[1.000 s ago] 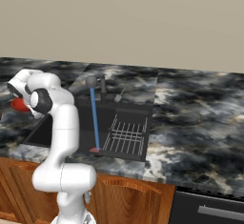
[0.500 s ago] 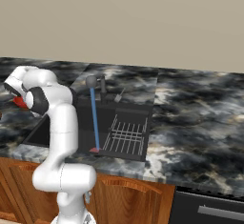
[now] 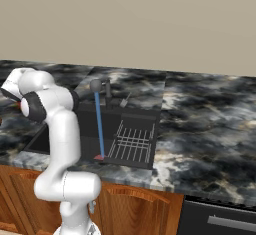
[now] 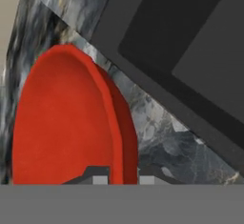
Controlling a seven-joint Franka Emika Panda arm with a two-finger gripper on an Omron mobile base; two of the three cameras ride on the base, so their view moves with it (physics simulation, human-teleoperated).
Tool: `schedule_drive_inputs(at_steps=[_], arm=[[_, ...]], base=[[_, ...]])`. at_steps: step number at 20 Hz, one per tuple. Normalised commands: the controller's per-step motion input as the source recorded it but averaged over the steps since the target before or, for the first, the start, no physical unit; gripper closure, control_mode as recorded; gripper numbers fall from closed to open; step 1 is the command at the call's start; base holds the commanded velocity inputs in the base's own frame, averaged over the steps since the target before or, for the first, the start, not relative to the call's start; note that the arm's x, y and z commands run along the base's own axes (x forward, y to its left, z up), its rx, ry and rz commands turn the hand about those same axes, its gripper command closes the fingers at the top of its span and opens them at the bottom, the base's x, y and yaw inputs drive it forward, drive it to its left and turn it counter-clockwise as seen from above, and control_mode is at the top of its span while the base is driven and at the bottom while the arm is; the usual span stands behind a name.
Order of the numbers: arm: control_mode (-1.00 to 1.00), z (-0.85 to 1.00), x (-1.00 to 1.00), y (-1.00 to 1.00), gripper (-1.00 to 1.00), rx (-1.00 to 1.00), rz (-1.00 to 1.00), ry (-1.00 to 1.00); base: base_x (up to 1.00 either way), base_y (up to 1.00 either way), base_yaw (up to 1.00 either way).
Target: Rinse each bowl for a few seconds and place them down in the sink or on the counter.
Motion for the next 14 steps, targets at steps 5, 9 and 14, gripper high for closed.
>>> schedule_drive_inputs(at_steps=[5, 9, 14], arm=[[-1.00, 0.27, -0.22, -0.15, 1.00, -0.01, -0.10, 0.00], [-1.00, 0.24, -0.28, -0.14, 1.00, -0.02, -0.08, 0.00], [-1.00, 0.19, -0.33, -0.14, 1.00, -0.02, -0.07, 0.00]], base=[[0.00, 0.00, 0.00], [0.00, 0.00, 0.00], [0.00, 0.00, 0.00]])
